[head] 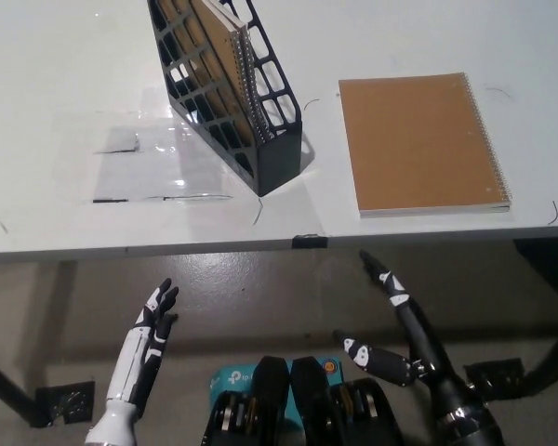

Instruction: Use the right hand to pick up a book from the book holder on the left side and put it on another book on the right side

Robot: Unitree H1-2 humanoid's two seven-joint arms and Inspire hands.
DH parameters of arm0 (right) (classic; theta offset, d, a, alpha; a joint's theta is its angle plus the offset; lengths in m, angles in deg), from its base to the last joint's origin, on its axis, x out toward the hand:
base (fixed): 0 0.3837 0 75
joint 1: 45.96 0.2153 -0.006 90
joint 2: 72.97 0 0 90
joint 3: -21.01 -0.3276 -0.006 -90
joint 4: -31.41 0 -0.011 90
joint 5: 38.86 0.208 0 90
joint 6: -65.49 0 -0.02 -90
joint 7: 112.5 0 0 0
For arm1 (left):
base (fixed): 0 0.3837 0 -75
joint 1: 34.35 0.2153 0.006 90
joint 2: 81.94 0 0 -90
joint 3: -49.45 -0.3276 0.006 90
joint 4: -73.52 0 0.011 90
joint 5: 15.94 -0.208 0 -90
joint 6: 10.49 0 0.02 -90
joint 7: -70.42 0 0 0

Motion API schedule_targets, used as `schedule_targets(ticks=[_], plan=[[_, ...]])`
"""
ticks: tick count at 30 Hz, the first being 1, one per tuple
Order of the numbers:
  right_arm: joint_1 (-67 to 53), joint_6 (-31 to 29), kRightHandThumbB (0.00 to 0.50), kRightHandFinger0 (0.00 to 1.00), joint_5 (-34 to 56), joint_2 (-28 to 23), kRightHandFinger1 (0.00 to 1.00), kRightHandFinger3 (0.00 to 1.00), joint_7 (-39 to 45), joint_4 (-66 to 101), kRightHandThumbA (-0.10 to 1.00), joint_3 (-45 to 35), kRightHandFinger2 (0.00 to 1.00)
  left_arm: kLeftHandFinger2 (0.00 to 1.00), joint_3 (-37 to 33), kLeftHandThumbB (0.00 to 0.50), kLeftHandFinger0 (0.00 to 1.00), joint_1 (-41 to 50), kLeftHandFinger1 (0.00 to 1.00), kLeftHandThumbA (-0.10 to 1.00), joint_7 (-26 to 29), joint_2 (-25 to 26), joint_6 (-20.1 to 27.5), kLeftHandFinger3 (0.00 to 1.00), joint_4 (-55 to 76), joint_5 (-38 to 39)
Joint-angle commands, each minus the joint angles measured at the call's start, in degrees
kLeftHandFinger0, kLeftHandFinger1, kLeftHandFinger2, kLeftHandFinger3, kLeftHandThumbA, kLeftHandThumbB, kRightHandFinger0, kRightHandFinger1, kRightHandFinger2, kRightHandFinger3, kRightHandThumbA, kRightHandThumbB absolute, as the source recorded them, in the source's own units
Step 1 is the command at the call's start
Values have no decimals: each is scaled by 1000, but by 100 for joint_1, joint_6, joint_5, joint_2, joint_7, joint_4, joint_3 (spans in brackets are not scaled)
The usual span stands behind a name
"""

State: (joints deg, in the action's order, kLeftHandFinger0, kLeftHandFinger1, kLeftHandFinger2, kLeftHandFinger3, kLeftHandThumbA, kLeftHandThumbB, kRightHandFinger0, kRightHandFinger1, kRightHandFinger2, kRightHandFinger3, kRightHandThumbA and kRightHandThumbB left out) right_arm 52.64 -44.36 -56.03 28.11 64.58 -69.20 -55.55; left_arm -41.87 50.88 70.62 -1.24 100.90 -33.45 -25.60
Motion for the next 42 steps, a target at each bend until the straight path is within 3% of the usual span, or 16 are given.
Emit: schedule_targets(ticks=[1, 3, 9, 12, 17, 19, 24, 26, 30, 31, 36, 40, 42], plan=[[34, -330, 279, 1000, 152, 62, 1000, 1000, 7, 798, 1000, -71, 1000, 1000, -130, 346, 1000, -69, 1000, 1000, -157, 161, 486, 1000, 17, 55], [90, -228, 316, 1000, 345, 31, 1000, 1000, 196, 1269, 1000, -31, 1000, 1000, -193, 391, 1000, -32, 1000, 1000, -351, 173, 475, 1000, 25, 323], [638, 395, 381, 1000, 619, 94, 1000, 1000, 410, 2076, 1000, -133, 1000, 1000, -259, 402, 1000, 39, 1000, 1000, -419, 178, 543, 1000, -15, 441], [1049, 549, 379, 1000, 555, 115, 1000, 1000, 417, 2034, 1000, -207, 1000, 1000, -271, 411, 1000, 83, 1000, 1000, -398, 171, 463, 1000, 45, 379], [2052, 667, 307, 1000, 573, 243, 1000, 1000, 364, 1199, 1000, -350, 1000, 1000, -292, 378, 1000, 102, 1000, 1000, -399, 174, 456, 1000, 68, 318], [2427, 716, 315, 1000, 622, 291, 1000, 1000, 361, 797, 1000, -414, 1000, 1000, -293, 372, 1000, 97, 1000, 1000, -376, 179, 469, 1000, 63, 254], [3374, 765, 345, 1000, 852, 470, 1000, 1000, 338, -355, 1000, -608, 1000, 1000, -291, 413, 1000, 89, 1000, 1000, -368, 172, 421, 1000, 92, 251], [3781, 797, 333, 1000, 1169, 600, 1000, 1000, 429, -853, 1000, -762, 1000, 1000, -312, 404, 1000, 101, 1000, 1000, -355, 189, 389, 1000, 135, 165], [4285, 1257, 364, 1000, 1722, 830, 1000, 1000, 676, -1369, 1000, -1049, 1000, 1000, -334, 371, 1000, 121, 1000, 1000, -360, 207, 390, 1000, 146, 129], [4365, 1307, 337, 1000, 1797, 868, 1000, 1000, 716, -1467, 1000, -1099, 1000, 1000, -336, 374, 1000, 117, 1000, 1000, -344, 215, 425, 1000, 131, 98], [4829, 1468, 295, 1000, 2327, 1145, 1000, 1000, 956, -2008, 1000, -1407, 1000, 1000, -338, 383, 1000, 129, 1000, 1000, -395, 209, 322, 1000, 179, 163], [5082, 1456, 346, 1000, 2410, 1264, 1000, 1000, 975, -2373, 1000, -1495, 1000, 1000, -355, 366, 1000, 159, 1000, 1000, -350, 217, 275, 1000, 239, 37], [5169, 1427, 346, 1000, 2438, 1319, 1000, 1000, 984, -2495, 1000, -1516, 1000, 1000, -357, 350, 1000, 152, 1000, 1000, -308, 216, 274, 1000, 238, -43]])
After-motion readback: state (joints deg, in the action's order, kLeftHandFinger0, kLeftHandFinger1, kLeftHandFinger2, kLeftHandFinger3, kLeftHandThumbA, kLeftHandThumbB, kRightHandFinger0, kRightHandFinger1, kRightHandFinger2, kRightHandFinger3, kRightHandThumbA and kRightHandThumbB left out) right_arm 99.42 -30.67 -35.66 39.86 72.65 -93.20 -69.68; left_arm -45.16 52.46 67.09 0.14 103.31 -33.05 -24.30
